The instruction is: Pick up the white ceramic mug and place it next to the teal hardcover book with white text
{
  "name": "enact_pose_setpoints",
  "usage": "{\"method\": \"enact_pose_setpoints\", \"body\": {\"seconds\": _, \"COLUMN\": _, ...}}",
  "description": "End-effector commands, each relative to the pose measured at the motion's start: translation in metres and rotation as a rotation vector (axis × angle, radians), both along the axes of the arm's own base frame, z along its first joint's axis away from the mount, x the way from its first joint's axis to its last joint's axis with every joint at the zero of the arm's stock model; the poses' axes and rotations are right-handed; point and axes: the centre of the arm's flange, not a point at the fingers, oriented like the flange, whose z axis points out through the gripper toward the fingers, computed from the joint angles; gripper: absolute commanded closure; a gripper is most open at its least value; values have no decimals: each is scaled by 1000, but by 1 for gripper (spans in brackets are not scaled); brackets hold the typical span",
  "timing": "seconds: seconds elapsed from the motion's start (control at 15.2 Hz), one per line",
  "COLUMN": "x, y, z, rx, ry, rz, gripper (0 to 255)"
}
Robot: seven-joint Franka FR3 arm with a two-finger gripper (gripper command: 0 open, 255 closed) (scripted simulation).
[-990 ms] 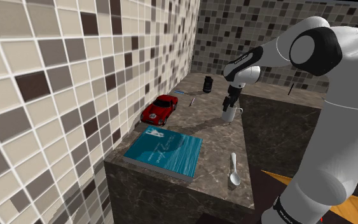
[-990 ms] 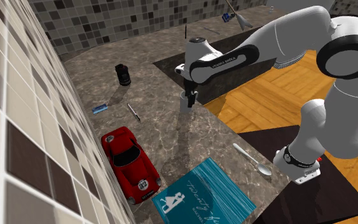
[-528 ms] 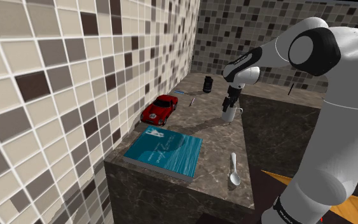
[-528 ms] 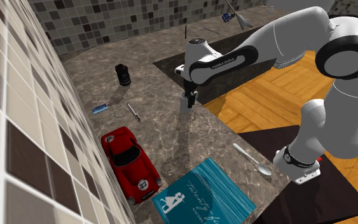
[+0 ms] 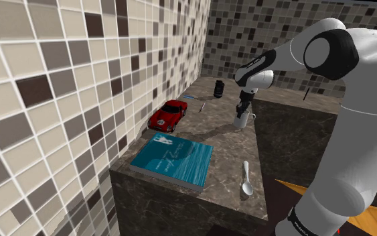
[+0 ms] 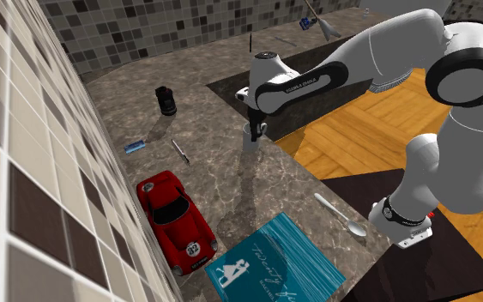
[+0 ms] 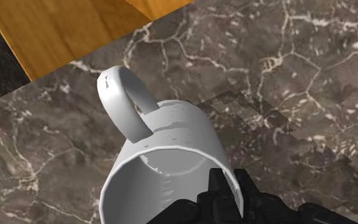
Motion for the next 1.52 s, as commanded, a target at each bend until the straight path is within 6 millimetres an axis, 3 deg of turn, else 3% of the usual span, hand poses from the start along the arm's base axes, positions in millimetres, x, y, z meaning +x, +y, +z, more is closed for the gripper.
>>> {"method": "enact_pose_setpoints", "body": {"seconds": 0.0, "x": 0, "y": 0, "z": 0, "rx": 0, "ry": 0, "rz": 0, "gripper": 255}}
{"method": "enact_pose_setpoints", "body": {"seconds": 0.13, "x": 0, "y": 0, "z": 0, "rx": 0, "ry": 0, "rz": 0, "gripper": 255}}
{"method": "enact_pose_setpoints", "body": {"seconds": 1.45, "x": 0, "y": 0, "z": 106, "rx": 0, "ry": 0, "rz": 0, "gripper": 255}}
